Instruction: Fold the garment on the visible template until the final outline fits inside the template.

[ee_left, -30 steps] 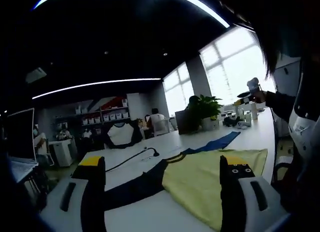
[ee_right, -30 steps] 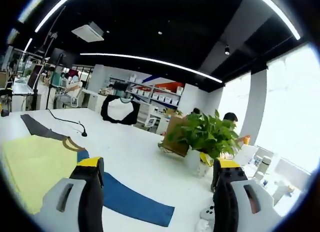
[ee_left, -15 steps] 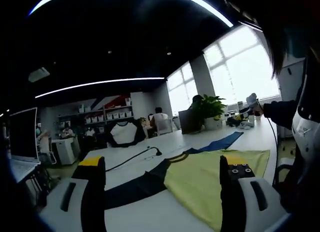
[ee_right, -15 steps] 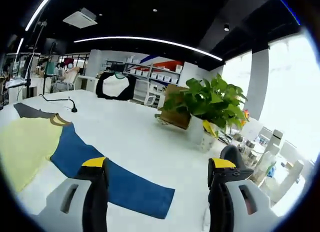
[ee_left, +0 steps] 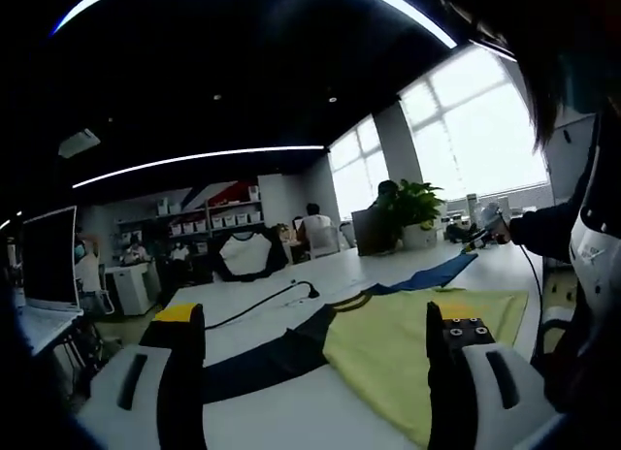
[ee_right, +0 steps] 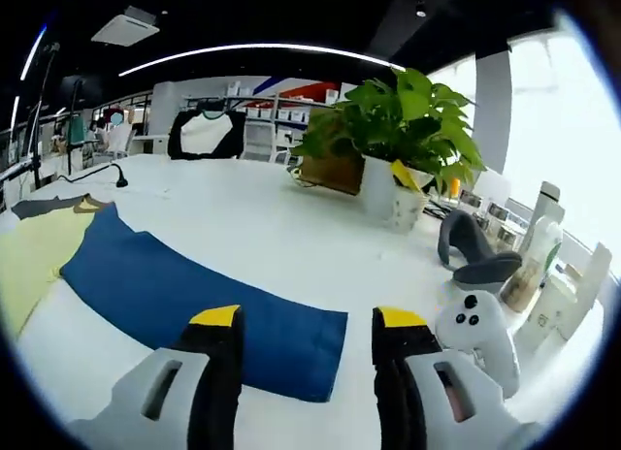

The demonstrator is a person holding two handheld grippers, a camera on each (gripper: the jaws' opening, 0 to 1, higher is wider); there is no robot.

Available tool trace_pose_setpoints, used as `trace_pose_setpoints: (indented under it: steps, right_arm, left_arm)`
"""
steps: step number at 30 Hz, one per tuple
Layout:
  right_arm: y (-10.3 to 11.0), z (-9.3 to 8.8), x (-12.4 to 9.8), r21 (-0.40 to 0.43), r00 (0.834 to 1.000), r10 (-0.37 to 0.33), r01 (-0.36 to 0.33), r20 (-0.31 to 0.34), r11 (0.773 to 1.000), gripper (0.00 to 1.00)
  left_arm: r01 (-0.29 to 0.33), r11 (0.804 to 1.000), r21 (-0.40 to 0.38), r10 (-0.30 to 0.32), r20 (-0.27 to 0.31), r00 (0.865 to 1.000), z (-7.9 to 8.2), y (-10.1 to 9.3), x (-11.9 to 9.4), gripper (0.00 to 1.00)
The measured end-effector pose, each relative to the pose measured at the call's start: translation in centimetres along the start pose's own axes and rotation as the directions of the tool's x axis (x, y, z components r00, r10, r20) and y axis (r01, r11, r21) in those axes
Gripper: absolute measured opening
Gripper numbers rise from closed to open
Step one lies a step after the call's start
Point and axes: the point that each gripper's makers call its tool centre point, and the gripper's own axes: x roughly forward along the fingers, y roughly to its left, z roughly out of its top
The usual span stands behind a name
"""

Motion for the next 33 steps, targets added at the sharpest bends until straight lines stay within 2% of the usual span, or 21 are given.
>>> trace_pose_setpoints:
  steps: [6,11,14,20,23,24,25,27,29,33]
  right_arm:
    - [0.1,-1.2,0.4,0.022,1.000,0.002,-0.002,-0.024,1.000,0.46]
    - [0.1,-1.8,0.5,0.055,1.000,0.005,-0.004,-0.016,0.998,0.40]
    - [0.2,-2.4,0.6,0.065,0.999,0.009,-0.006,-0.036,0.998,0.39]
    - [-0.2,-2.5,1.0,0.091,1.000,0.014,-0.012,-0.018,0.996,0.33]
    - [0.1,-2.5,1.2,0.093,0.999,0.036,-0.035,-0.009,0.995,0.22]
    - [0.2,-2.5,1.2,0.103,0.999,0.034,-0.034,-0.007,0.994,0.20]
    - [0.2,-2.5,1.4,0.159,1.000,0.024,-0.024,0.001,0.987,0.20]
    - [0.1,-2.5,1.4,0.116,1.000,0.021,-0.021,0.001,0.993,0.20]
    - [0.0,-2.6,1.4,0.143,1.000,0.013,-0.014,0.011,0.990,0.19]
    - [-0.7,-2.6,1.6,0.136,1.000,-0.018,0.016,0.014,0.991,0.12]
  left_arm:
    - [-0.010,0.999,-0.034,0.010,0.013,1.000,0.1,0.3,-0.1,1.00]
    - [-0.020,0.999,-0.048,0.021,0.015,1.000,0.0,0.5,-0.1,0.99]
    - [-0.047,0.998,-0.032,0.047,-0.009,0.999,-0.6,0.8,0.1,1.00]
    - [-0.059,0.998,-0.029,0.059,-0.014,0.998,-0.7,0.8,-0.2,0.99]
    - [-0.067,0.997,-0.026,0.066,-0.021,0.998,-0.7,1.2,-0.4,0.99]
    - [-0.068,0.997,-0.027,0.067,-0.022,0.998,-0.8,1.2,-0.4,0.99]
    - [-0.067,0.997,-0.032,0.067,-0.027,0.997,-0.9,1.3,-0.4,0.99]
    - [-0.061,0.997,-0.042,0.060,-0.028,0.998,-1.0,1.2,-0.3,0.99]
    - [-0.055,0.998,-0.044,0.053,-0.031,0.998,-1.1,1.1,-0.2,0.99]
    - [-0.050,0.998,-0.041,0.048,-0.045,0.998,-1.5,0.9,0.0,0.99]
